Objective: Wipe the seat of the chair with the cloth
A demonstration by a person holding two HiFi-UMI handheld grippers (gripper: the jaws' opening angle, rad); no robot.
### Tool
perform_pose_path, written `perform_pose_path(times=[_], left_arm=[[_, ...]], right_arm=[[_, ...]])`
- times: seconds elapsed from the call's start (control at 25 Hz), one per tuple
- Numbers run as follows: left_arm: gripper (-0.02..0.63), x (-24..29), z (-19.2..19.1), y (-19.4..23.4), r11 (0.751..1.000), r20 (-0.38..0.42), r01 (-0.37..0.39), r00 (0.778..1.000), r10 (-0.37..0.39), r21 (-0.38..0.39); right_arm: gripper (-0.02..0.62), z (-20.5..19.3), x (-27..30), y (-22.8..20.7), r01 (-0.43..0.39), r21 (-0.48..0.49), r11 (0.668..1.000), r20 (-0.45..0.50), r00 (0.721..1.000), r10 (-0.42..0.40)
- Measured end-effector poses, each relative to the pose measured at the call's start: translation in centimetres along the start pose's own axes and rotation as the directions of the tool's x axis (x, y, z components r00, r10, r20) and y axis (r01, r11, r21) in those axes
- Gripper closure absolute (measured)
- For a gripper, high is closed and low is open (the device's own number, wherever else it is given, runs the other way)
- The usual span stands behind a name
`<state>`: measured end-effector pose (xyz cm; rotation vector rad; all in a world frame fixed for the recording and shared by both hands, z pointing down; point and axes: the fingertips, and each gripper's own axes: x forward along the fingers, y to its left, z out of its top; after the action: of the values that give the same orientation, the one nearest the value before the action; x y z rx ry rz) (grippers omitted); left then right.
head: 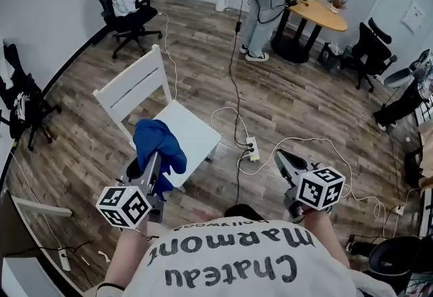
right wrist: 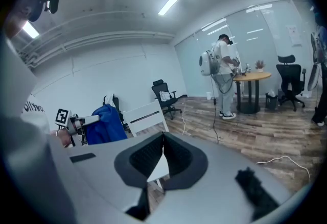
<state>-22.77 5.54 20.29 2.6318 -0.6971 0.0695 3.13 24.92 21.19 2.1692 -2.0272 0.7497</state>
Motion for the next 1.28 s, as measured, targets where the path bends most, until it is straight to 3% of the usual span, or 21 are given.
perform_pose_path(times=[0.12,0.24,0.36,0.52,0.68,0.8,0.92,1.08,1.28], left_arm=[[0.497,0.7,-0.3,1.8,0.999,-0.006,-0.044,0.999,0.043,-0.017],[0.498,1.2,1.1,3.6,0.992,0.062,-0.125,0.990,0.126,-0.010],[0.498,1.5,2.6,5.3,0.971,0.121,-0.234,0.964,0.238,-0.040],[0.497,2.5,3.0,7.0,0.937,0.128,-0.342,0.928,0.349,-0.071],[0.497,4.3,3.5,8.2,0.883,0.156,-0.453,0.870,0.468,-0.124],[0.497,6.8,4.0,8.6,0.841,0.178,-0.525,0.822,0.541,-0.133],[0.497,8.5,3.6,8.9,0.782,0.177,-0.605,0.762,0.624,-0.153],[0.497,10.0,2.1,9.8,0.699,0.142,-0.690,0.685,0.714,-0.188],[0.495,10.3,-1.1,10.6,0.618,0.042,-0.764,0.622,0.782,-0.184]], right_arm=[[0.581,1.1,3.3,-0.5,-0.045,-0.017,0.999,-0.025,0.999,0.045],[0.580,2.9,7.4,-0.8,-0.123,-0.047,0.991,-0.053,0.991,0.120],[0.581,5.3,12.4,-1.1,-0.230,-0.088,0.969,-0.090,0.971,0.222],[0.580,8.2,17.8,-1.4,-0.342,-0.122,0.932,-0.124,0.937,0.328],[0.581,10.8,21.6,-3.2,-0.418,-0.185,0.889,-0.178,0.904,0.388],[0.580,12.7,23.7,-6.6,-0.440,-0.195,0.877,-0.209,0.892,0.401],[0.581,14.1,25.8,-9.9,-0.464,-0.175,0.868,-0.234,0.876,0.421],[0.581,14.8,28.6,-12.3,-0.508,-0.150,0.848,-0.272,0.846,0.459],[0.580,13.7,31.9,-12.6,-0.561,-0.079,0.824,-0.301,0.802,0.516]])
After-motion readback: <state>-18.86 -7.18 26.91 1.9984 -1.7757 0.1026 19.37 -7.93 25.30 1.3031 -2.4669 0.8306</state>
